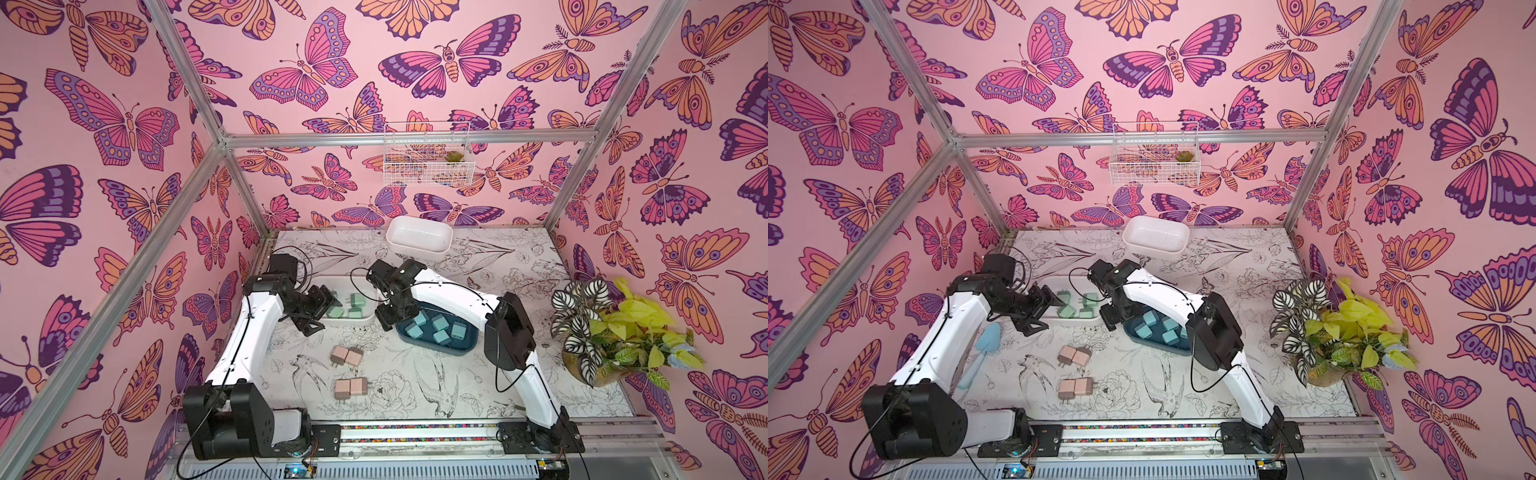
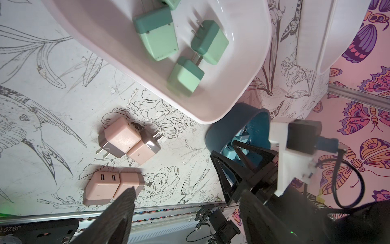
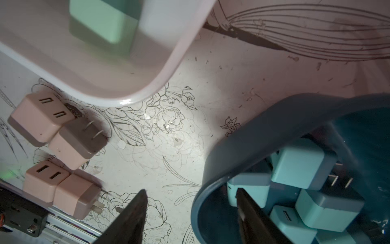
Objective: Place the plugs by color into the storage box
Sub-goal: Place the plug in the storage box, then move the storage box to the center of the board.
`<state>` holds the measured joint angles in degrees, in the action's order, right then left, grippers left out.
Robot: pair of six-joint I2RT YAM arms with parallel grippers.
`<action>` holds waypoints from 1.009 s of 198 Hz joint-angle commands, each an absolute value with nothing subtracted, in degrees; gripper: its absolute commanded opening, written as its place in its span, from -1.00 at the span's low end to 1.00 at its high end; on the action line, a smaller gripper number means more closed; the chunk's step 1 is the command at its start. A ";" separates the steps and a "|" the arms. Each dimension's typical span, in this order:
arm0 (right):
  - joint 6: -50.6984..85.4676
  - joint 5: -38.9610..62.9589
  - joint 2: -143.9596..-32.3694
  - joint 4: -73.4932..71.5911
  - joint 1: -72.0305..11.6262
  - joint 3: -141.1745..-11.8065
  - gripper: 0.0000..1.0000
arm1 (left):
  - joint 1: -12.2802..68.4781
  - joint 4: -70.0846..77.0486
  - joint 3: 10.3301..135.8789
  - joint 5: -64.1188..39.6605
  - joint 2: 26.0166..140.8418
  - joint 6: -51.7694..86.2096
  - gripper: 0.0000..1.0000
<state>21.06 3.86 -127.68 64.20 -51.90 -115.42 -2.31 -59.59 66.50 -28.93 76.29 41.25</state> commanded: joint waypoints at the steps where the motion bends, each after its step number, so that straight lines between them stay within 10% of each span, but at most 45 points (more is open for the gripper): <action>1: 21.96 4.72 -127.34 64.80 -52.10 -115.01 0.29 | -2.64 -59.59 65.48 -29.31 75.23 41.54 0.60; 200: 13.22 6.76 -111.91 59.46 -54.33 -88.25 -0.36 | -2.59 -58.97 64.43 -29.37 75.74 42.36 0.60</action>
